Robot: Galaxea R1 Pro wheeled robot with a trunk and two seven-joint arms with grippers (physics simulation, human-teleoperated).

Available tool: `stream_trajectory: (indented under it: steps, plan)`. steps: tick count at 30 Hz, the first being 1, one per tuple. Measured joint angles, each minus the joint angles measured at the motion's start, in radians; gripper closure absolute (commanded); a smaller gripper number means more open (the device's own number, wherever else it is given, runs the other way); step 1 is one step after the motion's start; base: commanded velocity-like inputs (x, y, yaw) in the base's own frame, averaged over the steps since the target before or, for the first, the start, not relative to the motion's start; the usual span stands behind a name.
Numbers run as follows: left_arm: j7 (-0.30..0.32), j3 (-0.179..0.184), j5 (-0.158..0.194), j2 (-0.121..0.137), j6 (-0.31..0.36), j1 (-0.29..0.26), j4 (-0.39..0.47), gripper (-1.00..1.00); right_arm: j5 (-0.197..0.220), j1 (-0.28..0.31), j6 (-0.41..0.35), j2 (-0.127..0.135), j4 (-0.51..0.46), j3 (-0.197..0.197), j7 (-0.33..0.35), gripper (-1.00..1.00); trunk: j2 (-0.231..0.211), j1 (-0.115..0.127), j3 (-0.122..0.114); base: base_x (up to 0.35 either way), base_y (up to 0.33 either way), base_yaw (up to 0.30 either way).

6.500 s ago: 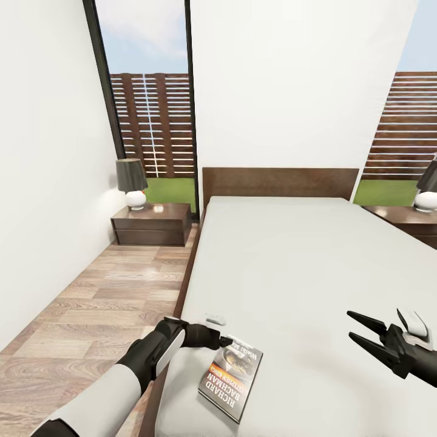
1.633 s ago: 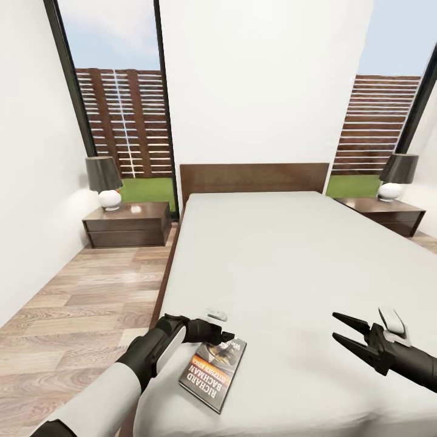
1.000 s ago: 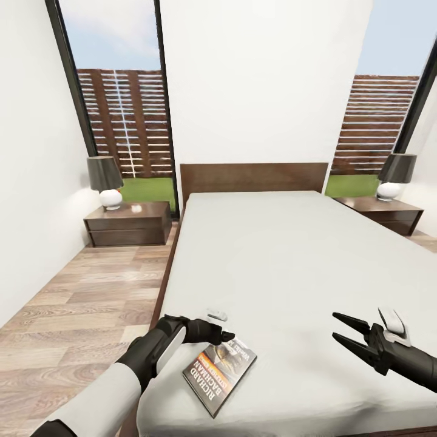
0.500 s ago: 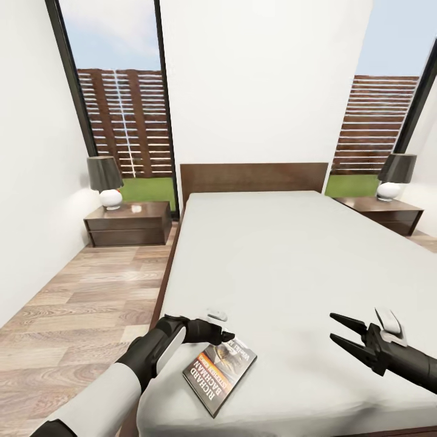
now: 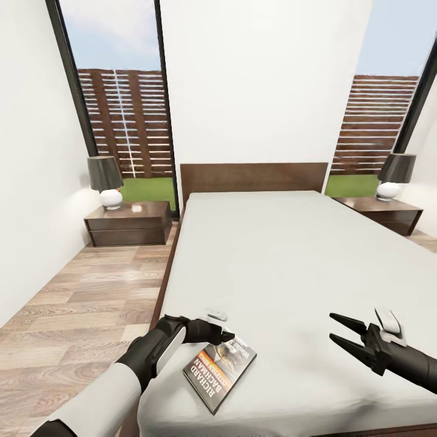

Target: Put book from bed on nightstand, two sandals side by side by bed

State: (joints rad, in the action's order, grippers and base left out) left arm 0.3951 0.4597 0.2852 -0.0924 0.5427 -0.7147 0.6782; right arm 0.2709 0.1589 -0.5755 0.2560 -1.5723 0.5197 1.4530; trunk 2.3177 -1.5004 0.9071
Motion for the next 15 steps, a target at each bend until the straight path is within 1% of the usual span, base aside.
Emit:
stream_trajectory:
  steps: [15]
  plan:
    - [0.000, 0.001, -0.002, 0.000, -0.001, 0.000, 0.000, -1.00, 0.000, 0.000, 0.000, 0.000, 0.000, 0.000, -0.007, -1.00, 0.000, 0.000, 0.000, -0.002, 0.000, 0.000]
